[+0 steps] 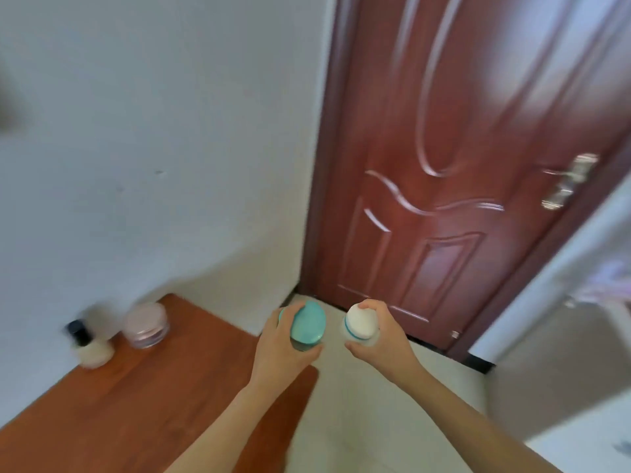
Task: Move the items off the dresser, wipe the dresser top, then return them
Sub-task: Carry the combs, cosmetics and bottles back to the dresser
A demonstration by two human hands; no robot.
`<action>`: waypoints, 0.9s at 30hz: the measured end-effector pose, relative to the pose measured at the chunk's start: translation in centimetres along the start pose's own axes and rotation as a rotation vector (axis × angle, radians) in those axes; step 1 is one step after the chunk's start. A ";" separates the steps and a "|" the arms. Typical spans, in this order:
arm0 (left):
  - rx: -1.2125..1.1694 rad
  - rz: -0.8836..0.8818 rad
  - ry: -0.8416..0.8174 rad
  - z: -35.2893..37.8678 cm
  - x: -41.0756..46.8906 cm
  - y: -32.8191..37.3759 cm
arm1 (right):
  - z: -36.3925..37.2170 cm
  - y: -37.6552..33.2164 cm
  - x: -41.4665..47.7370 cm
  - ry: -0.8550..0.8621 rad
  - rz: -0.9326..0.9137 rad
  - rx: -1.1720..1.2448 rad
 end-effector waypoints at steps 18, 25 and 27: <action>-0.260 0.279 -0.732 43.2 -18.0 28.9 | -37.9 24.2 -36.4 0.717 0.511 -0.110; -0.301 0.369 -0.918 52.3 -23.2 36.0 | -44.4 28.4 -46.4 0.889 0.644 -0.142; -0.321 0.371 -0.927 54.3 -23.2 37.0 | -45.6 29.5 -47.3 0.899 0.670 -0.126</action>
Point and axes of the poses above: each hand's wrist, its own x-axis towards the middle knuckle, its own z-axis out of the palm, y = z × x, the point moved 6 cm from there along x, towards the middle knuckle, and after that the axes turned 2 degrees about -x, right-handed, at the moved point
